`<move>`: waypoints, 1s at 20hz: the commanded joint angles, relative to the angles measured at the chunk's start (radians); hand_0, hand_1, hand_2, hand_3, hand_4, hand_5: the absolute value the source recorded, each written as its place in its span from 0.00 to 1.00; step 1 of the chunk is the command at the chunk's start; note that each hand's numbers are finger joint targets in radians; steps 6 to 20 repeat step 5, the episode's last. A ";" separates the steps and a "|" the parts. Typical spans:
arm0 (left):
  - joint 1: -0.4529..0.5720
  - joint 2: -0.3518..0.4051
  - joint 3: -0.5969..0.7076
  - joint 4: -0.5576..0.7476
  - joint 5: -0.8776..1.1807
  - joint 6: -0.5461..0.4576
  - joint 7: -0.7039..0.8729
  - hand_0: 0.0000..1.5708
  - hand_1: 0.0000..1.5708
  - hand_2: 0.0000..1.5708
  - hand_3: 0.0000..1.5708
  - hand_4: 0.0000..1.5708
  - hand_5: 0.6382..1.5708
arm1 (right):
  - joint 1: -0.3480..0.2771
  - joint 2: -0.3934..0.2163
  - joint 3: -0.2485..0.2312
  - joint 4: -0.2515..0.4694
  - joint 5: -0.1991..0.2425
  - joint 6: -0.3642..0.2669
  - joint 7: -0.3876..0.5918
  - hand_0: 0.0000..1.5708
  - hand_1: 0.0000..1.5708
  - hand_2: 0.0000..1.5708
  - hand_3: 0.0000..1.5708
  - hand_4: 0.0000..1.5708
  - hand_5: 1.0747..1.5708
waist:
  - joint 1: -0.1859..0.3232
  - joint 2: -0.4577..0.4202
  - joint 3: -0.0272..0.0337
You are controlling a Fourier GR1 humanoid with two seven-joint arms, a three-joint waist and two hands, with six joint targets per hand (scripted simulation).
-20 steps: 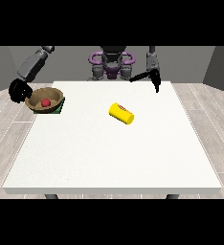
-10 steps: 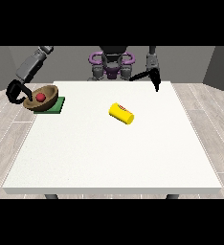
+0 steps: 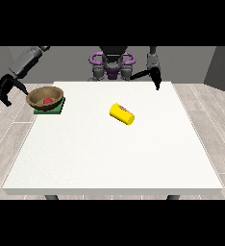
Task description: Pick the cup and pour the ball into the bowl, then pick the bowl and place it on the pad
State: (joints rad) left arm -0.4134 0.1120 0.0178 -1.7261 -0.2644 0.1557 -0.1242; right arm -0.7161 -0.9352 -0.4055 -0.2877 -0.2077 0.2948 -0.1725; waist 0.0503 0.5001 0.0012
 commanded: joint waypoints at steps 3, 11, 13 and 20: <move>0.000 -0.054 -0.036 0.058 -0.048 0.051 0.006 0.00 0.00 0.00 0.00 0.00 1.00 | -0.079 -0.073 -0.004 -0.020 -0.016 0.070 0.128 0.00 0.00 0.17 0.10 0.00 0.85 | -0.023 -0.062 -0.0008; 0.060 -0.039 -0.015 0.081 -0.006 0.016 -0.013 0.00 0.00 0.00 0.00 0.00 1.00 | -0.072 -0.119 -0.040 -0.013 -0.059 0.166 0.149 0.00 0.00 0.12 0.18 0.00 0.86 | -0.030 -0.121 -0.0013; 0.060 -0.039 -0.015 0.081 -0.006 0.016 -0.013 0.00 0.00 0.00 0.00 0.00 1.00 | -0.072 -0.119 -0.040 -0.013 -0.059 0.166 0.149 0.00 0.00 0.12 0.18 0.00 0.86 | -0.030 -0.121 -0.0013; 0.060 -0.039 -0.015 0.081 -0.006 0.016 -0.013 0.00 0.00 0.00 0.00 0.00 1.00 | -0.072 -0.119 -0.040 -0.013 -0.059 0.166 0.149 0.00 0.00 0.12 0.18 0.00 0.86 | -0.030 -0.121 -0.0013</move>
